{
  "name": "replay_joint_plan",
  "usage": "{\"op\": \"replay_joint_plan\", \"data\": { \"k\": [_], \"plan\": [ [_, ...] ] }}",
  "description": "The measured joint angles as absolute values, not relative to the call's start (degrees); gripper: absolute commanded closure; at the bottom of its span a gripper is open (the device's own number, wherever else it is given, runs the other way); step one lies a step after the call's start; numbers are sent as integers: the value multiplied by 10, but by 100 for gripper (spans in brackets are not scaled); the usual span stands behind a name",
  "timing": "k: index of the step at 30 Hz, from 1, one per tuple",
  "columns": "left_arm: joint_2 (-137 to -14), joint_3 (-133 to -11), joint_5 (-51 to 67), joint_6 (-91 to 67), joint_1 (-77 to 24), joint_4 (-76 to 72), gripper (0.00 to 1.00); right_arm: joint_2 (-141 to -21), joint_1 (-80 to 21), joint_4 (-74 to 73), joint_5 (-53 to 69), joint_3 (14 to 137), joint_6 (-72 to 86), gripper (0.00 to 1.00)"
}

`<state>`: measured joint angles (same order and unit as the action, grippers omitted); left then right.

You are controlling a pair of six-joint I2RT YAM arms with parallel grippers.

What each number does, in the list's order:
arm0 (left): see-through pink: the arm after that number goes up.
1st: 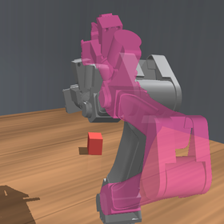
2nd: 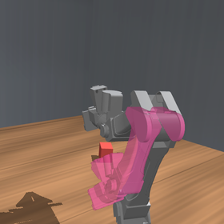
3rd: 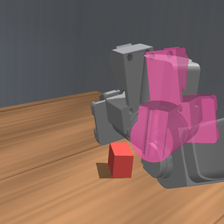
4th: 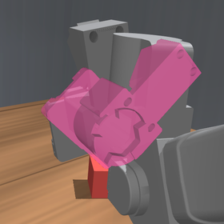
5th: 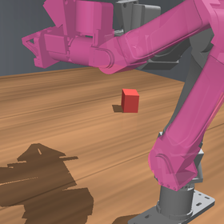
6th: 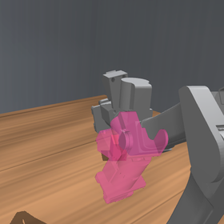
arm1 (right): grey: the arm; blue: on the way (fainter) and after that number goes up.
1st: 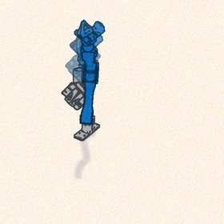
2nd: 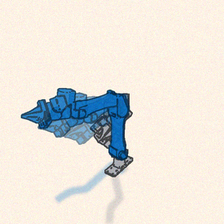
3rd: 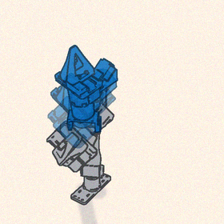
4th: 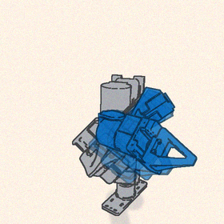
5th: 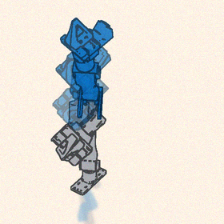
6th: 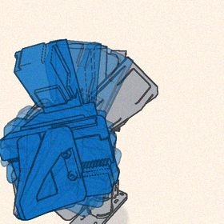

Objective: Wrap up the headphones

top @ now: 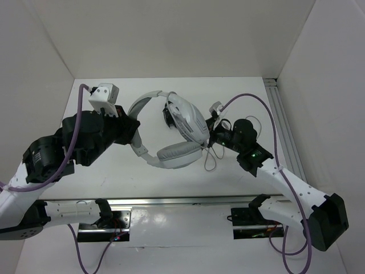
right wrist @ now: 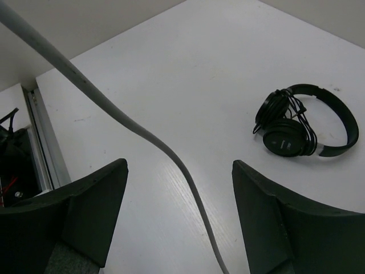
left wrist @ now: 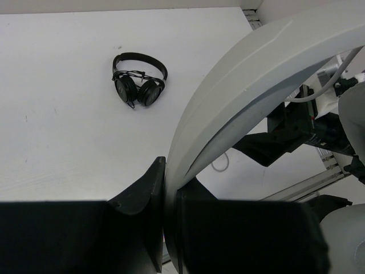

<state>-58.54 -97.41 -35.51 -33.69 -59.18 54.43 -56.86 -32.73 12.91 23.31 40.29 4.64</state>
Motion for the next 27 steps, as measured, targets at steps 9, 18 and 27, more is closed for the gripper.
{"op": "replay_joint_plan", "data": {
  "k": [9, 18, 27],
  "plan": [
    [-588, -981, -362, -368, -592, 545, 100, -604, -327, 200, 234, 385, 56, 96],
    [-624, -1004, -392, -445, -592, 555, 100, -614, -367, 219, 228, 379, 65, 100],
    [-678, -1018, -443, -529, -538, 549, 100, -612, -442, 233, 220, 378, 69, 100]
  ]
}}
